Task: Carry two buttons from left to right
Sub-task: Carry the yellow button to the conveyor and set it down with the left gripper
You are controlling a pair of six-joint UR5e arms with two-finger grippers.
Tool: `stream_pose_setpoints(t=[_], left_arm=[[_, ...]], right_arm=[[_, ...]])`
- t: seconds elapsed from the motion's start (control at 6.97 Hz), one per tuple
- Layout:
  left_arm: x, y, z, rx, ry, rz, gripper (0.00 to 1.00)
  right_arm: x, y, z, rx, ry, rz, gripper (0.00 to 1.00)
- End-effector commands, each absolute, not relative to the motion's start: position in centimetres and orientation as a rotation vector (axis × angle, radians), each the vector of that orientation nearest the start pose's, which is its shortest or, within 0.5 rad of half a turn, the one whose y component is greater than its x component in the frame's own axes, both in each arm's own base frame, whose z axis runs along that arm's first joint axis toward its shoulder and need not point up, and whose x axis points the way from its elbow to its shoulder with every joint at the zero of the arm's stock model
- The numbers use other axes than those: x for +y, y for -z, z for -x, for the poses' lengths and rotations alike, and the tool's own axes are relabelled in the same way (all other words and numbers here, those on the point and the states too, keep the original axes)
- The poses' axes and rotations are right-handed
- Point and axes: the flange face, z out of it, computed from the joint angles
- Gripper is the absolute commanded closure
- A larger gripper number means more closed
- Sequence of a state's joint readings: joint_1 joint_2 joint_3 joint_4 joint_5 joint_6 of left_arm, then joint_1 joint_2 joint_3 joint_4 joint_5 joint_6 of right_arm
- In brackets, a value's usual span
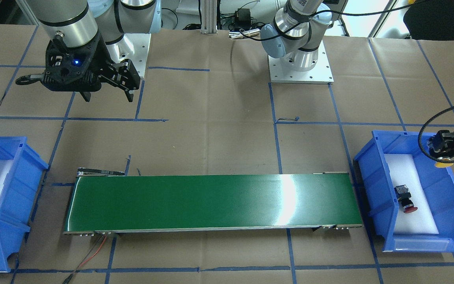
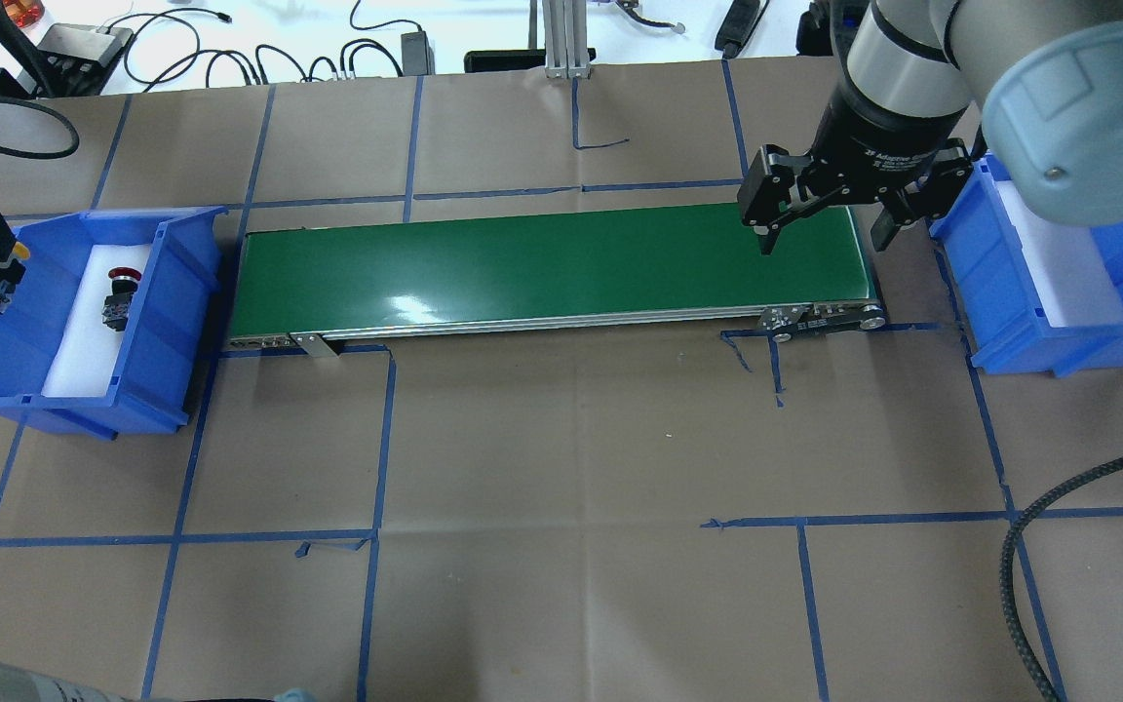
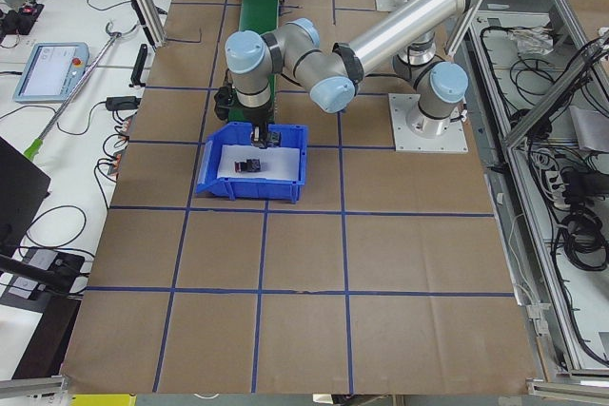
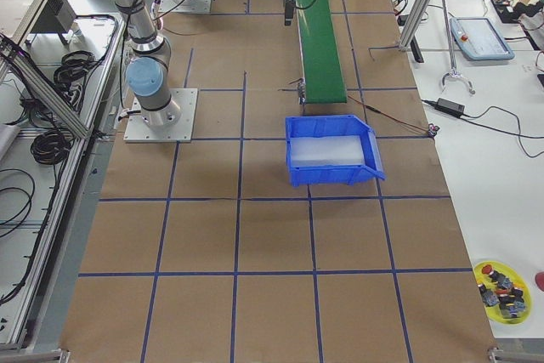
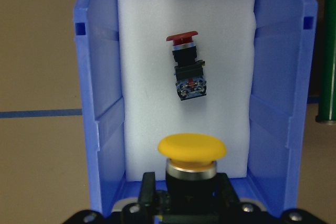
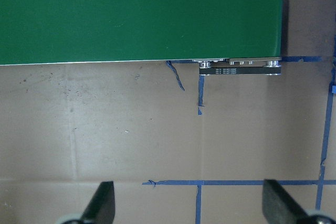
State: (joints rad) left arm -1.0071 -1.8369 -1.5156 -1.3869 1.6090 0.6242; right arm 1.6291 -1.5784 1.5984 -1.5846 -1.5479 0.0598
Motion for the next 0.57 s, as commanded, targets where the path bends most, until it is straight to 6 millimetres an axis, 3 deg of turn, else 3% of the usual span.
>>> stream_pose_setpoints(t=[0.0, 0.14, 0.43], left_arm=[[-59.8, -39.6, -12.1, 3.110, -0.044, -0.070, 1.00], [-60.7, -39.7, -7.4, 3.112, -0.025, -0.079, 1.00], [-61.7, -38.6, -0.5, 3.115, -0.018, 0.071, 1.00]], right_arm=[[-47.9, -47.9, -16.4, 3.120, -0.012, 0.000, 0.00], [-47.9, -47.9, -16.3, 3.122, -0.014, 0.002, 0.00], [-47.9, -47.9, -16.3, 3.122, -0.011, 0.005, 0.00]])
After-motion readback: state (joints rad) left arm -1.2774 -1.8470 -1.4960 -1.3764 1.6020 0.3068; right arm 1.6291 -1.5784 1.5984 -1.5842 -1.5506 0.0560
